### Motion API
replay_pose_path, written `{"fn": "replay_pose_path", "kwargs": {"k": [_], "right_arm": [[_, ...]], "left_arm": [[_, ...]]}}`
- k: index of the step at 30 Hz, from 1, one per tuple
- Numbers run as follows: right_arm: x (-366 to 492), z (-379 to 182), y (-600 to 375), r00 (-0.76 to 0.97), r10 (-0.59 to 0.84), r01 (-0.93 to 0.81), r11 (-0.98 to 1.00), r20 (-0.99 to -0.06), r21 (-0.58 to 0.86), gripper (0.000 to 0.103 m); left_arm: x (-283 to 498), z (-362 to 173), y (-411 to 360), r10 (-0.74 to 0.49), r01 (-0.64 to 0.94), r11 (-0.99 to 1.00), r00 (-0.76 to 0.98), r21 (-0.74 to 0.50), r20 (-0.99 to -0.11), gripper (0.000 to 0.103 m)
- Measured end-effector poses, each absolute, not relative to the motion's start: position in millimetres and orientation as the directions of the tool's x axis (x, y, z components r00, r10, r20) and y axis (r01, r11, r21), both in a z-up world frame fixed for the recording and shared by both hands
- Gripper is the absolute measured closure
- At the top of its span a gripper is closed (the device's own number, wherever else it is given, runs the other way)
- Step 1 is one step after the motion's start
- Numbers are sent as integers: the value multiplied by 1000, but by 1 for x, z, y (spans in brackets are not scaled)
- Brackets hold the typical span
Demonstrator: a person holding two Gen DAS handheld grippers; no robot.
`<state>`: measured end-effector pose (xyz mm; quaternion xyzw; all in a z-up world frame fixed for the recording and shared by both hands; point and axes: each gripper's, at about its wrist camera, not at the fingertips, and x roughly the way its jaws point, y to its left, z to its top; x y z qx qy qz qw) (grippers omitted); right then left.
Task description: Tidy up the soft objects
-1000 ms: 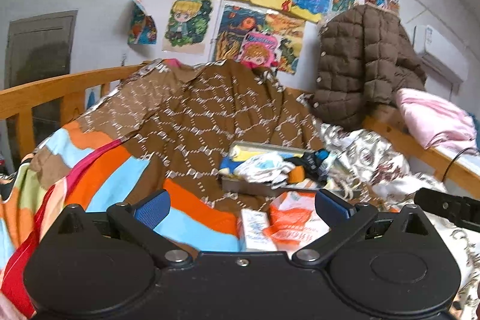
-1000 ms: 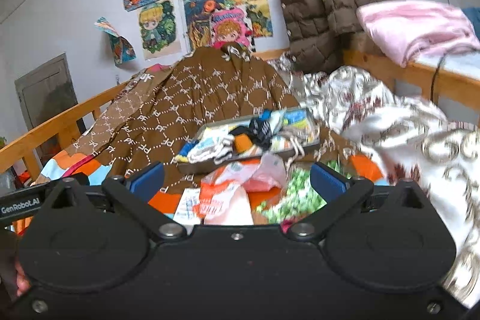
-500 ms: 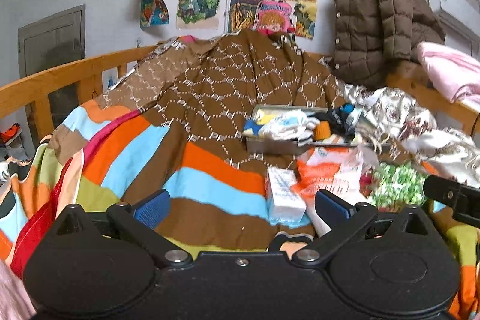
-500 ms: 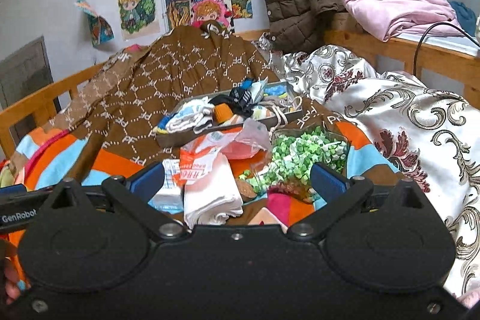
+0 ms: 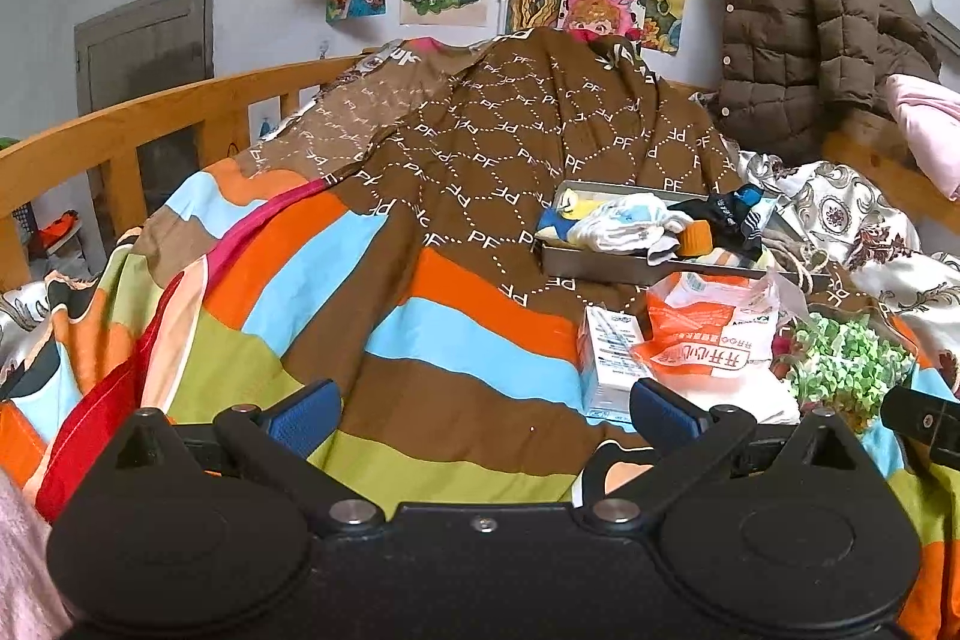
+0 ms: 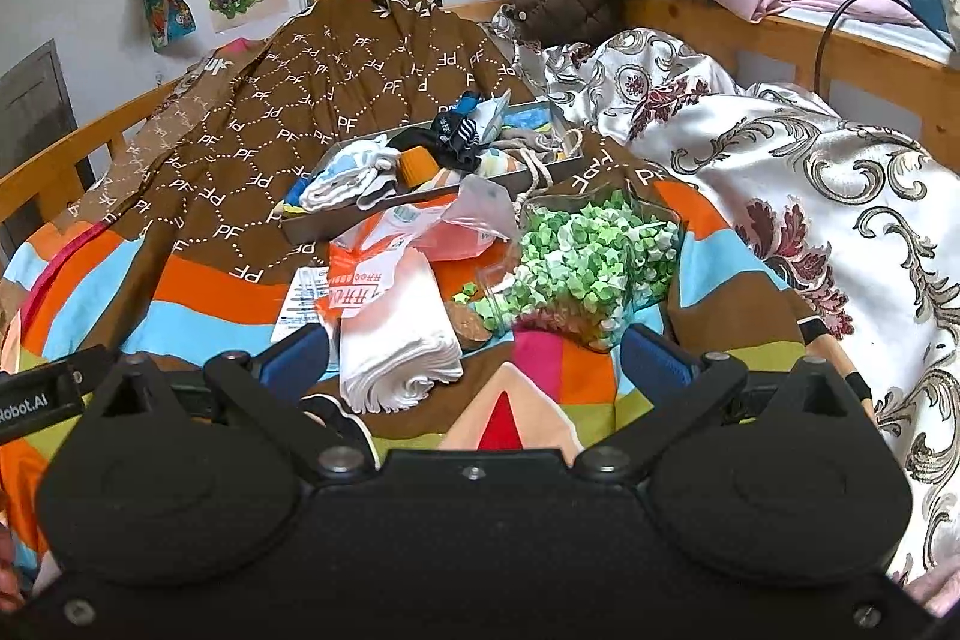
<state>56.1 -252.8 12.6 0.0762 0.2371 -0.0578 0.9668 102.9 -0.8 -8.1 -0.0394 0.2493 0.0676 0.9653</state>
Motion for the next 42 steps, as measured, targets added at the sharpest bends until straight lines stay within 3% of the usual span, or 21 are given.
{"fn": "replay_pose_path", "kwargs": {"k": [42], "right_arm": [[55,11,-255,880,-70,131,986,-471,99,1]], "left_arm": [[104,-10,-2,111,-154,987,860,-46,-499,1]]}}
